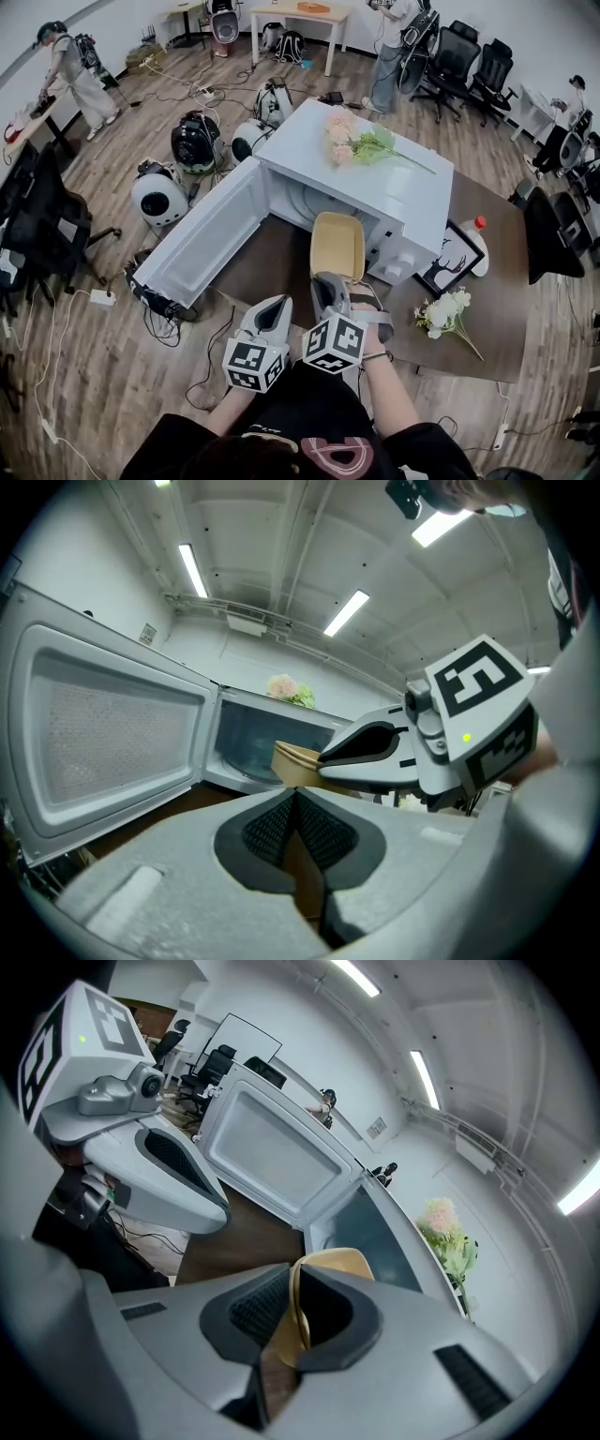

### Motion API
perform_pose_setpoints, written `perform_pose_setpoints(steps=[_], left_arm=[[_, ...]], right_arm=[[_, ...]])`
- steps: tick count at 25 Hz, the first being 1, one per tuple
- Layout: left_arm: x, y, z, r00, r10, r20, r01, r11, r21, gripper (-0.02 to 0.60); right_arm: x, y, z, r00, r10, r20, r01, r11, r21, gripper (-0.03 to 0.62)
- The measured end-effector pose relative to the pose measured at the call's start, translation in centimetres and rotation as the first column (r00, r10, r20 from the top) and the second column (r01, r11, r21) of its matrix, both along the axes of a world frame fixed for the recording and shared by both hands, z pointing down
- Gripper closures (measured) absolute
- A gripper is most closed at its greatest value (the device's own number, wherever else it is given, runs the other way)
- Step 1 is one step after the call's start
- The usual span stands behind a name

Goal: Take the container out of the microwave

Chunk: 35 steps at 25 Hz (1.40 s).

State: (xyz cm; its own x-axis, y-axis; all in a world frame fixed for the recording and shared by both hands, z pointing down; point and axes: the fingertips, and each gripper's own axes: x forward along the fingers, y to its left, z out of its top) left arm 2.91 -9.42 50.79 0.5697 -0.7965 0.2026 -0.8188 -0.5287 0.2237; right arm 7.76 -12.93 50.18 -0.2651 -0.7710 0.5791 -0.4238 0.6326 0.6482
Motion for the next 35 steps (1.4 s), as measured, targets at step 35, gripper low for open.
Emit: perform_pose_setpoints(steps=[35], left_arm=[[1.0,0.6,0.0,1.0,-0.025,0.004,0.025,1.0,0.008,0.572]], right_arm=[[0.9,2.3,-0.1,1.0,-0.008,0.021,0.008,1.0,-0.003,0.553]])
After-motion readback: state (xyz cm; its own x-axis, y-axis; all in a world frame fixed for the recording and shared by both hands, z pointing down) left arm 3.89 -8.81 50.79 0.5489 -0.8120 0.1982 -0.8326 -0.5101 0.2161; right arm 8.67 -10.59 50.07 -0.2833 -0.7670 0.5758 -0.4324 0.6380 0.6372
